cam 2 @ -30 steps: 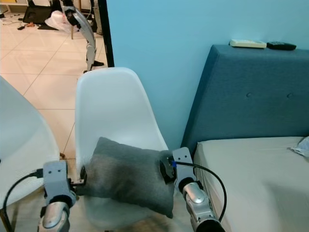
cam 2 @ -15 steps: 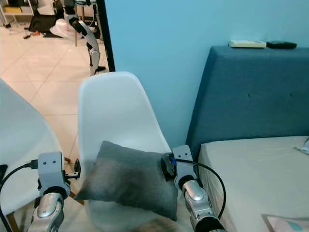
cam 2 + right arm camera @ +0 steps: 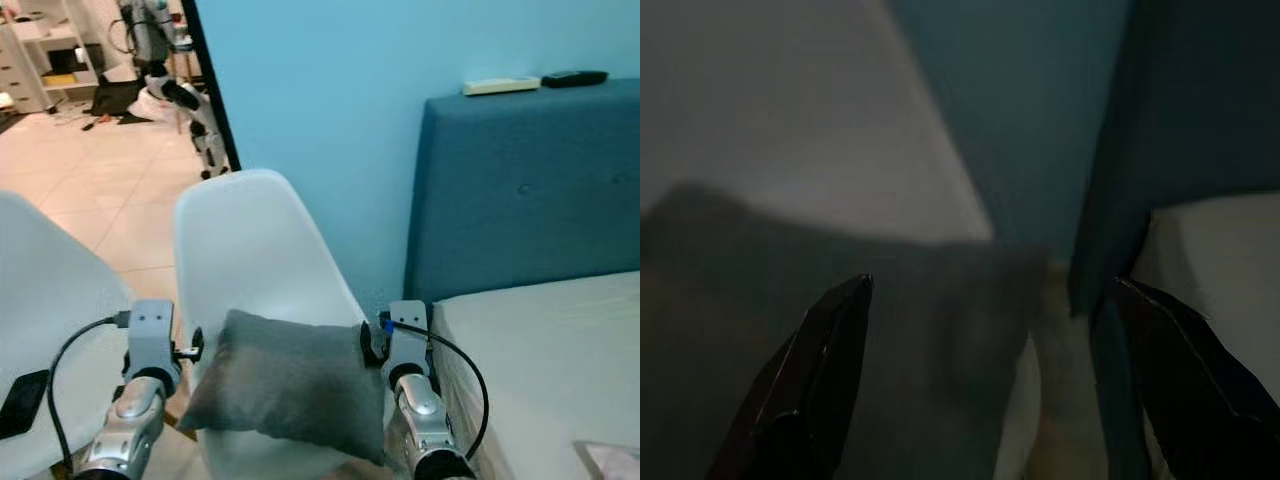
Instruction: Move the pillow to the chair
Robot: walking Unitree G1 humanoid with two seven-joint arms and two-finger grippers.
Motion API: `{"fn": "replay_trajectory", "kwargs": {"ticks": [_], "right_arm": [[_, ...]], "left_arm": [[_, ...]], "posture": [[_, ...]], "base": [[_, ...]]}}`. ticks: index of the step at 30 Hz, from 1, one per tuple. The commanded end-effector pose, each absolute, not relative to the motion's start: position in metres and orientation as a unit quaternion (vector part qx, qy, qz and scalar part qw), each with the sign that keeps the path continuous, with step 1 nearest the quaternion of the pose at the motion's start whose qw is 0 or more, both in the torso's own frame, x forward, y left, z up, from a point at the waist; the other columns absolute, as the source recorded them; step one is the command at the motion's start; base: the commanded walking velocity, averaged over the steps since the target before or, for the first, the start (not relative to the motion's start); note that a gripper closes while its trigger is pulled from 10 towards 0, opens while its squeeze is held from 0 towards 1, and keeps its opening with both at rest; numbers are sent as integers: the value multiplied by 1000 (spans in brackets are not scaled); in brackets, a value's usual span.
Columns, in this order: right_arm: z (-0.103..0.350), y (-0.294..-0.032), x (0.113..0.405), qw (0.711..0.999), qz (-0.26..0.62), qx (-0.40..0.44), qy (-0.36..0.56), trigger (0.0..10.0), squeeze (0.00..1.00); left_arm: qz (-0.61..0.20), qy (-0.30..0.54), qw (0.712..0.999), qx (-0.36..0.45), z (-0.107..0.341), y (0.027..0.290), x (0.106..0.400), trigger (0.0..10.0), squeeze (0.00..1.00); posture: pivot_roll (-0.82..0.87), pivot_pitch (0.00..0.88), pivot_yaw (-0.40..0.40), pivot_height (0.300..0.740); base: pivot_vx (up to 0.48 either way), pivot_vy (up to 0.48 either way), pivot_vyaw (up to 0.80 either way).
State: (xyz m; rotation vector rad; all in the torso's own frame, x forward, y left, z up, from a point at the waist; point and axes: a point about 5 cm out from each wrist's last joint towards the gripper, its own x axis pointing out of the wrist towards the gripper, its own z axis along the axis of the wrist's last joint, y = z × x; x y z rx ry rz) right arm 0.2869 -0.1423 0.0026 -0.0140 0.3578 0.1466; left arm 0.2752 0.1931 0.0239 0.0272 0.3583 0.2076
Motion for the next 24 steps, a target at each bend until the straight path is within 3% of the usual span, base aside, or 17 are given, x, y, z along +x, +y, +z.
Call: {"fn": "replay_trajectory", "kwargs": {"ticks": [1,11,15,24], "right_arm": [[2,-131,289,976,106,-3,193,10000,0],[4,-129,292,975,114,-29,186,10000,0],[13,-114,297,972,165,-65,156,10000,0],[17,-112,302,973,169,-28,155,10000,0]], "left_arm": [[103,221,970,19,8,190,266,10000,0],[147,215,965,-1,2,209,251,10000,0],[168,210,963,15,6,215,254,10000,0],[194,215,957,31,2,211,251,10000,0]], "posture": [[33,36,-1,740],[68,38,-34,740],[81,40,-63,740],[98,37,-80,740]], "base": [[0,0,0],[0,0,0],[0,0,0],[0,0,0]]}}
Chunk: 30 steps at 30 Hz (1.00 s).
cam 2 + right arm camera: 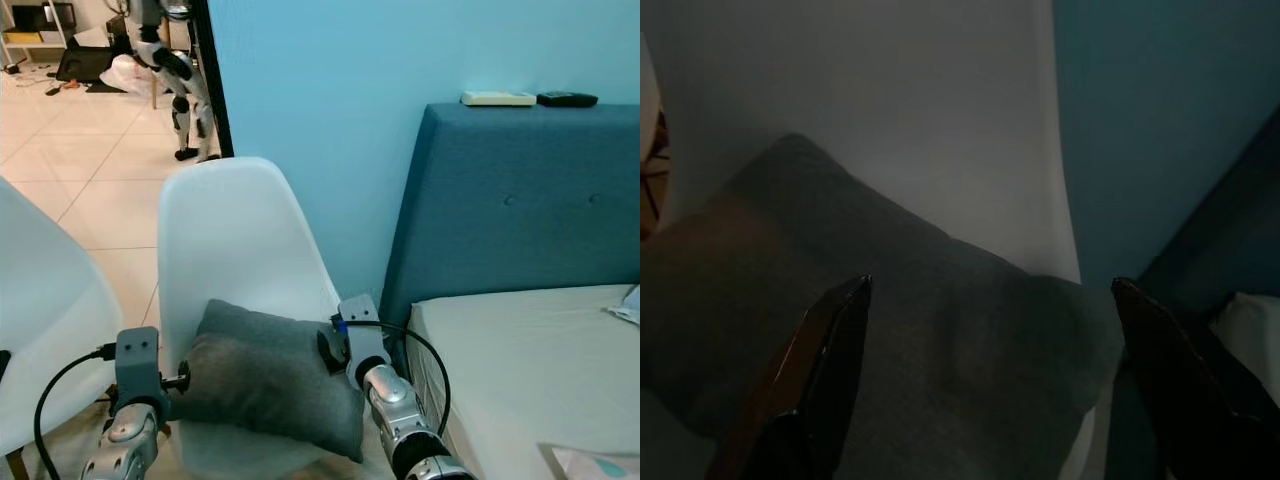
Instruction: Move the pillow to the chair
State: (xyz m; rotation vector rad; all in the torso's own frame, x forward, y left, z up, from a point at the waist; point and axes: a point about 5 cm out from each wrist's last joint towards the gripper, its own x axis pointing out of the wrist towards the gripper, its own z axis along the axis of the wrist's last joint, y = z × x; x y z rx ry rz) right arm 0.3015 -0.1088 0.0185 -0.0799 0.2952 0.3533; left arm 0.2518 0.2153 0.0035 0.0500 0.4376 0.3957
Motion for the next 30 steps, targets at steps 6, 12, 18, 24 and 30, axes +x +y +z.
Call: {"fn": "replay_trajectory", "kwargs": {"ticks": [6,12,18,24,30], "right_arm": [[3,-118,293,964,171,1,204,10000,0],[-4,-125,288,959,169,-17,226,10000,0],[-9,-127,282,959,164,-22,229,10000,0],[-12,-139,280,965,115,-67,227,10000,0],[-13,-147,279,966,112,-40,232,10000,0]], "left_arm": [[170,202,964,15,6,203,253,10000,0],[133,242,961,-2,-6,187,254,10000,0],[51,222,973,-38,-2,162,262,10000,0],[41,248,966,65,-12,167,258,10000,0],[82,242,966,34,-14,178,248,10000,0]], "posture": [[89,48,-68,740],[66,26,-27,740],[32,13,5,740],[31,24,-12,740],[48,25,-43,740]], "base": [[0,0,0],[0,0,0],[0,0,0],[0,0,0],[0,0,0]]}}
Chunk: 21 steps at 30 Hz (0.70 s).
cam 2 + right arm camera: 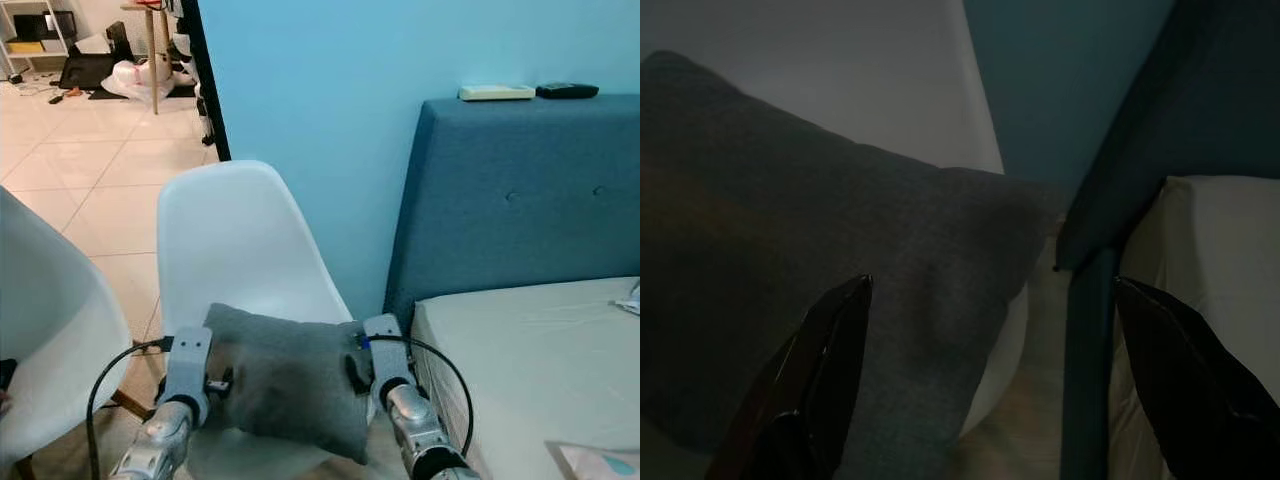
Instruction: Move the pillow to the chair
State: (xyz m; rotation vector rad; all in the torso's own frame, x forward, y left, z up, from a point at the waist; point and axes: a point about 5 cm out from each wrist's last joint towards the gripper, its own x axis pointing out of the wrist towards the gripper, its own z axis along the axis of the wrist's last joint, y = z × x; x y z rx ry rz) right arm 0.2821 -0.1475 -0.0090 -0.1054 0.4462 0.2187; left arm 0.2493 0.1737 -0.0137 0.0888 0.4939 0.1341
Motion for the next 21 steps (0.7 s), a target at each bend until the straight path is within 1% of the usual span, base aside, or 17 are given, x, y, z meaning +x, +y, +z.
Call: {"fn": "replay_trajectory", "kwargs": {"ticks": [1,4,6,7,8,9,11,15,17,21], "right_arm": [[-14,-146,278,964,117,-29,236,10000,0],[-15,-143,276,962,132,-22,236,10000,0],[-14,-138,275,961,149,-32,230,10000,0],[-15,-135,274,960,156,-30,231,10000,0],[-15,-135,274,960,156,-30,231,10000,0],[-15,-134,274,960,159,-31,228,10000,0],[-13,-135,275,963,154,-31,220,10000,0],[-13,-137,275,964,148,-27,219,10000,0],[-14,-137,274,962,152,-28,224,10000,0],[-15,-136,273,961,154,-44,224,10000,0]], "left_arm": [[86,237,967,32,-13,180,247,10000,0],[83,199,976,25,-6,182,249,10000,0],[92,184,978,24,-2,185,249,10000,0],[109,188,975,41,-3,191,247,10000,0],[109,188,975,41,-3,191,247,10000,0],[114,194,972,60,-4,195,247,10000,0],[118,187,974,57,-3,199,247,10000,0],[124,187,974,40,-2,198,250,10000,0],[122,201,971,47,-4,196,251,10000,0],[103,183,977,36,-1,188,253,10000,0]], "posture": [[48,25,-43,740],[61,29,-48,740],[63,33,-45,740],[62,34,-44,740],[62,34,-44,740],[62,35,-44,740],[58,35,-47,740],[53,33,-41,740],[50,32,-36,740],[43,28,-24,740]], "base": [[0,0,0],[0,0,0],[0,0,0],[0,0,0],[0,0,0],[0,0,0],[0,0,0],[0,0,0],[0,0,0],[0,0,0]]}}
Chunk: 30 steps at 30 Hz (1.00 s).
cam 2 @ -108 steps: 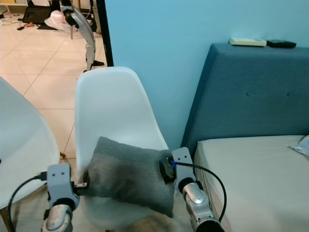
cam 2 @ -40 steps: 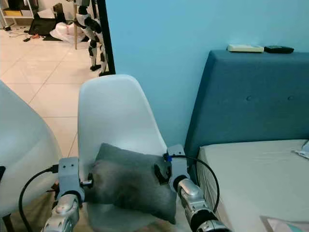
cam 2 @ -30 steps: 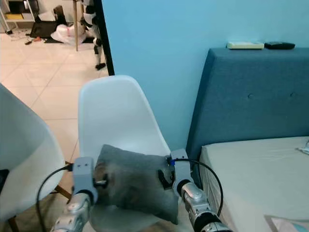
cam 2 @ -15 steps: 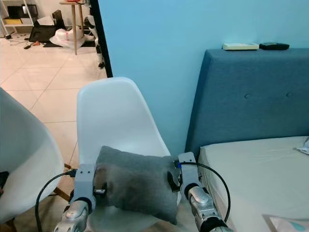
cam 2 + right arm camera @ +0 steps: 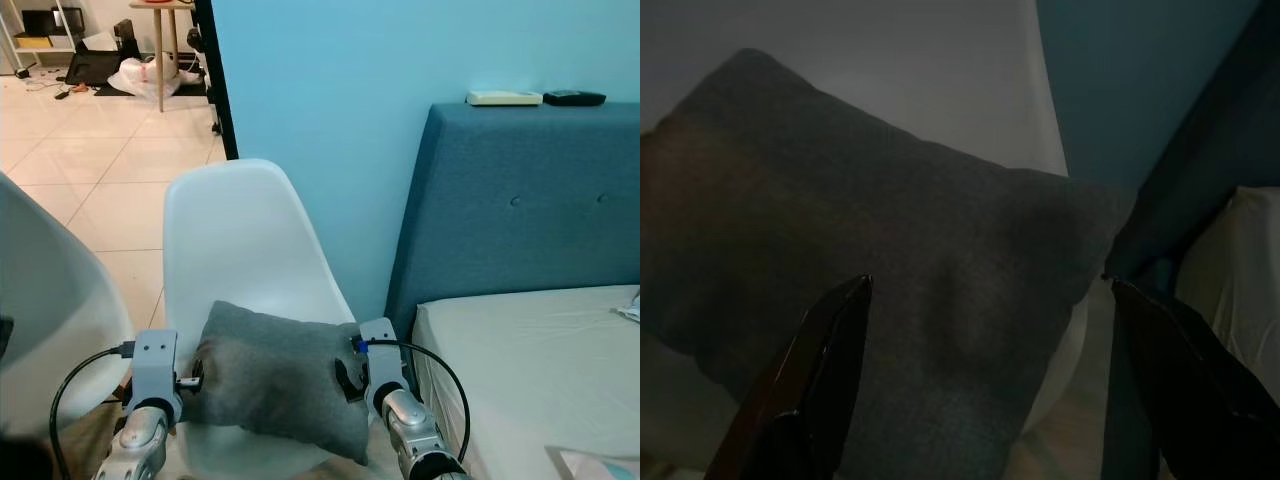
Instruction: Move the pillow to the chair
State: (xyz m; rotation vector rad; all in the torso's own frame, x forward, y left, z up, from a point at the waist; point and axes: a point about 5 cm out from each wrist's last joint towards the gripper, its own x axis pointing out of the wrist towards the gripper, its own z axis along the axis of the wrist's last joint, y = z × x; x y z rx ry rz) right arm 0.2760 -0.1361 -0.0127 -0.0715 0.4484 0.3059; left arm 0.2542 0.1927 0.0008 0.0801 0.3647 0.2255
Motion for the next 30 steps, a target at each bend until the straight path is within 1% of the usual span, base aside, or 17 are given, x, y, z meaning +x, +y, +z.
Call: {"fn": "replay_trajectory", "kwargs": {"ticks": [1,6,12,17,22,30], "right_arm": [[-15,-135,273,961,155,-47,224,10000,0],[-17,-137,272,961,147,-55,228,10000,0],[-17,-139,272,961,141,-58,231,10000,0],[-19,-138,271,958,144,-61,239,10000,0],[-21,-139,269,956,146,-68,244,10000,0],[-22,-143,269,957,130,-71,250,10000,0]], "left_arm": [[98,178,979,35,0,186,253,10000,0],[92,183,977,54,-1,188,256,10000,0],[90,175,980,32,2,186,260,10000,0],[85,191,978,27,-3,182,258,10000,0],[108,192,975,8,-3,187,257,10000,0],[110,192,975,6,-2,191,259,10000,0]], "posture": [[42,29,-22,740],[36,22,-17,740],[32,12,-12,740],[36,10,-19,740],[41,21,-22,740],[46,35,-17,740]], "base": [[0,0,0],[0,0,0],[0,0,0],[0,0,0],[0,0,0],[0,0,0]]}}
